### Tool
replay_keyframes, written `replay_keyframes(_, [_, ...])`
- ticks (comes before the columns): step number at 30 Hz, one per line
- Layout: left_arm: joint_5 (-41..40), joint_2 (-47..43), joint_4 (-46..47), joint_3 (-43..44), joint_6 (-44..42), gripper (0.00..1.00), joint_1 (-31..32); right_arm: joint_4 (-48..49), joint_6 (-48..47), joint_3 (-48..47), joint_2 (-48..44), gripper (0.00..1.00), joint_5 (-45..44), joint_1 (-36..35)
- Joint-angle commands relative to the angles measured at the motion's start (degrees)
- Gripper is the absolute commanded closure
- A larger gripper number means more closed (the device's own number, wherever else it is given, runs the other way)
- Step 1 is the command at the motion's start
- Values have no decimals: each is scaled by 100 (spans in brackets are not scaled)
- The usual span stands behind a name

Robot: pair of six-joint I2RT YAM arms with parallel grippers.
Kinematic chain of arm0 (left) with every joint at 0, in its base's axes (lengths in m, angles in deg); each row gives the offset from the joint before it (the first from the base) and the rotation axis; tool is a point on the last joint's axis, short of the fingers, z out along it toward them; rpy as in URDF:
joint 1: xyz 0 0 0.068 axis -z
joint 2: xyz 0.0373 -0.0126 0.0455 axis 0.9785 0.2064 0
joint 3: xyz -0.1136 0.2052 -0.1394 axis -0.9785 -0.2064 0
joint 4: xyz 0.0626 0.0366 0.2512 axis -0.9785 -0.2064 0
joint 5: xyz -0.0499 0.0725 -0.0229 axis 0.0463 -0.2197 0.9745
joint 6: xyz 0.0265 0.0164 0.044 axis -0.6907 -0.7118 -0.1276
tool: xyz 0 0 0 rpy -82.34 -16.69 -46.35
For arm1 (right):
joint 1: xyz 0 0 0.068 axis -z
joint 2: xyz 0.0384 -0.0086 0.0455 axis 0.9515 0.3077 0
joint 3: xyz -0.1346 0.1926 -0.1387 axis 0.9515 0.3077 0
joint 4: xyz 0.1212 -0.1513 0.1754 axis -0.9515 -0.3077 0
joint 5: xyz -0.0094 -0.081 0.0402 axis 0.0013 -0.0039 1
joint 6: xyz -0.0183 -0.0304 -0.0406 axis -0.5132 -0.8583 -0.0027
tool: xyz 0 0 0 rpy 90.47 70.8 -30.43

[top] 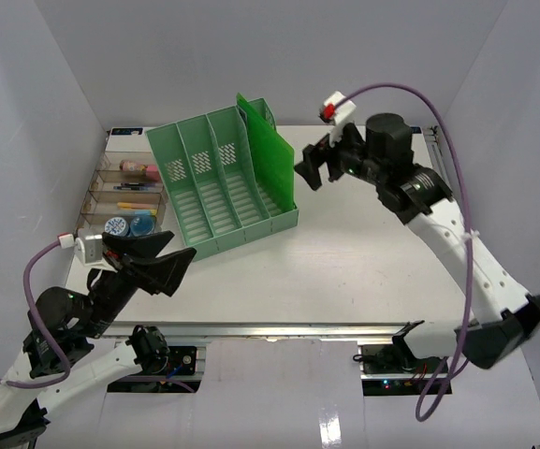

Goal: Organize the desk

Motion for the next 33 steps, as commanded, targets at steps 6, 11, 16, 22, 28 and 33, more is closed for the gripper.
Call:
replay_keyframes(6, [971,701,-220,-250,125,2,-14,317,-321,2895,-2626,10,-1120,709])
replay_keyframes(11, [1350,730,-233,-668,364,2,-19,300,-270,3973,-3442,10,-1681,1026])
replay_keyframes(16, [1420,544,-280,-1121,490,2,-19,56,74,4482,-3505,10,-2271,1173])
replay_keyframes(22, [1394,314,-304,-1456,505,2,-10,75,191,4813,-3797,10,-2393,1339])
replay_keyframes(28, [1370,266,-325,-1441,434,2,-14,106,193,4955,-4035,10,-2272,1536])
replay_keyframes(33, [1404,175,-336,-1460,442,2,-15,151,93,5080,-4141,10,-2313,1610])
